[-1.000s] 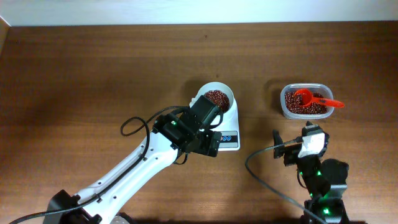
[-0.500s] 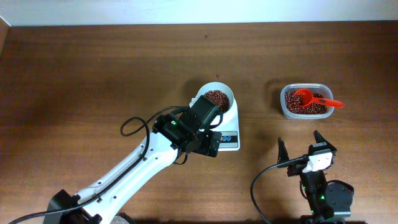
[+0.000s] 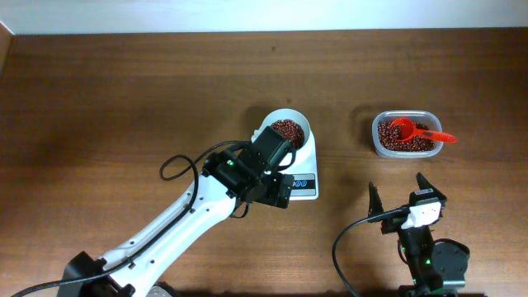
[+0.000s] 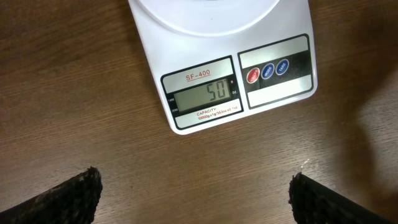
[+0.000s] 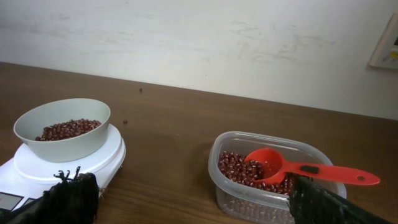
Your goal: Scoop item into bowl and weigh 50g on scale
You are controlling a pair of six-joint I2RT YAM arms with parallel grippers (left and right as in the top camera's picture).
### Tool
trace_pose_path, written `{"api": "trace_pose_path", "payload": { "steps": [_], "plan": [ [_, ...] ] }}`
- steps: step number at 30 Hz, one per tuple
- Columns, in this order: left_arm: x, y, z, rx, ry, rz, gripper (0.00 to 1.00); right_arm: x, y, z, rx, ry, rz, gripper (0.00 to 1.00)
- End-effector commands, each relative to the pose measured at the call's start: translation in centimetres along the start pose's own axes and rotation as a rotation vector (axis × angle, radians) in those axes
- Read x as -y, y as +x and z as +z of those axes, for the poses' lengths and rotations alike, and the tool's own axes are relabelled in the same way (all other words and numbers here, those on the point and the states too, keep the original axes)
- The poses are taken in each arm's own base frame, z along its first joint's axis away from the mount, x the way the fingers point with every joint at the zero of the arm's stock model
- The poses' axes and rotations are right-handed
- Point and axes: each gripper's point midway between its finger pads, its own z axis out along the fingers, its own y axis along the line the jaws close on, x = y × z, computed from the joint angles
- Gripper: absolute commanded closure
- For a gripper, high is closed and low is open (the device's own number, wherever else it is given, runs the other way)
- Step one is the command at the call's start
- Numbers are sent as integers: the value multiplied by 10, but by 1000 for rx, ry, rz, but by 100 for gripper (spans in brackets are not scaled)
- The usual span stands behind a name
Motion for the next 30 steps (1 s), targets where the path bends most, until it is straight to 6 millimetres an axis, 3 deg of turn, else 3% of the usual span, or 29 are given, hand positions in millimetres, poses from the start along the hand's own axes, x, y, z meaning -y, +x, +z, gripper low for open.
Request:
{"api": "trace_pose_path", "payload": {
  "steps": [1,15,17,22,30],
  "plan": [
    [4,-5,-8,27,14,-13,1,0,2,0,-4,6,6,1],
    [1,-2,-14,41,17,-14,1,0,2,0,-4,5,6,1],
    [-20,12,-14,24,-62,-20,1,0,2,0,-4,6,6,1],
    [-60,53,-4,46,-65,-111,1,0,2,0,-4,6,6,1],
    [-123,16,-13,626,10,-366,1,0,2,0,-4,6,6,1]
  ]
}}
